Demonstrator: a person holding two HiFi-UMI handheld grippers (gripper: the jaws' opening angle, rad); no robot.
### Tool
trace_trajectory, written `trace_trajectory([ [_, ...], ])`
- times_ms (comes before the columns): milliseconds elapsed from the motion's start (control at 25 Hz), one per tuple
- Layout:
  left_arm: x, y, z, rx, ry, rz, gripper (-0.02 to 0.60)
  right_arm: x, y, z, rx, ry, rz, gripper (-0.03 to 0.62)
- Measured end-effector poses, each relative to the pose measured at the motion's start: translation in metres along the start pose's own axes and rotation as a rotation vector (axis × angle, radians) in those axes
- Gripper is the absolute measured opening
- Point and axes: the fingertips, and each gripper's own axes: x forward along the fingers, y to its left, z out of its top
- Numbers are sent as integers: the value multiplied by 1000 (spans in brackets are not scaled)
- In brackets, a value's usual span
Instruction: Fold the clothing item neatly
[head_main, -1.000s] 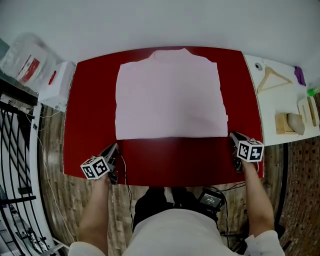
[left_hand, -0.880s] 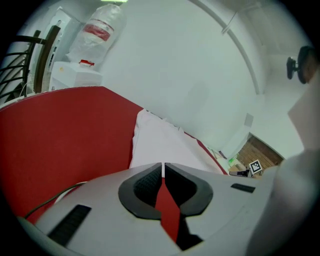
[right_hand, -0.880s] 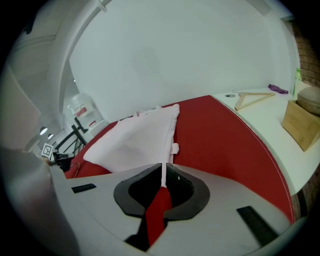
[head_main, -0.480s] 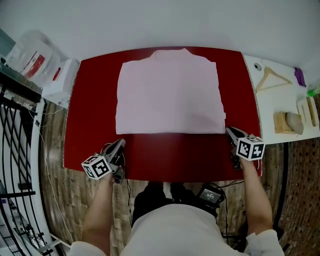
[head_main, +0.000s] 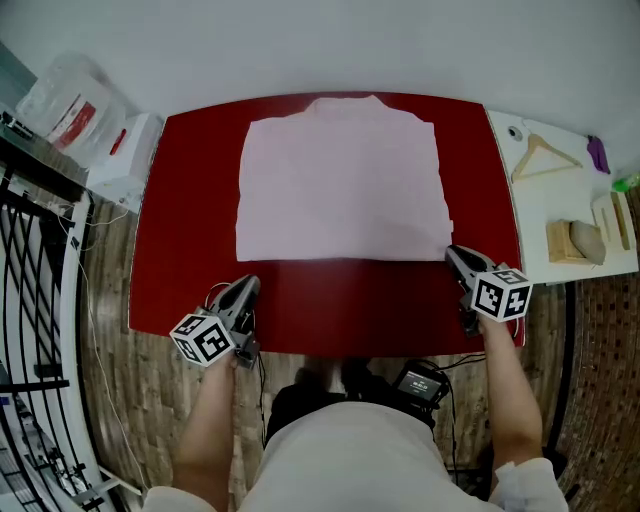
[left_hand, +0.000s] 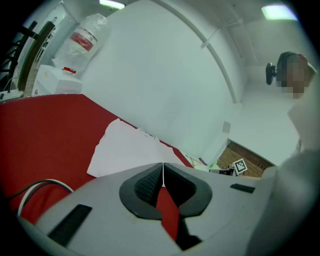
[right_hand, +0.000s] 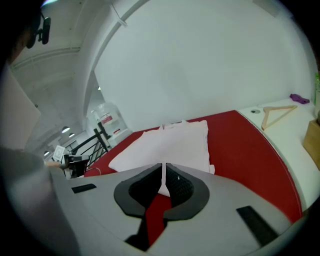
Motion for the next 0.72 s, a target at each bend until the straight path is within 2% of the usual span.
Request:
trace_trajectory([
  [200,-10,-20,10,19,-36,-49,6,-11,27,32,-85,-130,-42,28],
  [400,-27,-39,4,7,-13,-132,6,-31,46,45,-20,-231,-62,26],
  [720,-66,-52,-1,18,29,-194,6,-92,72,76,-79,-374,-209,26],
])
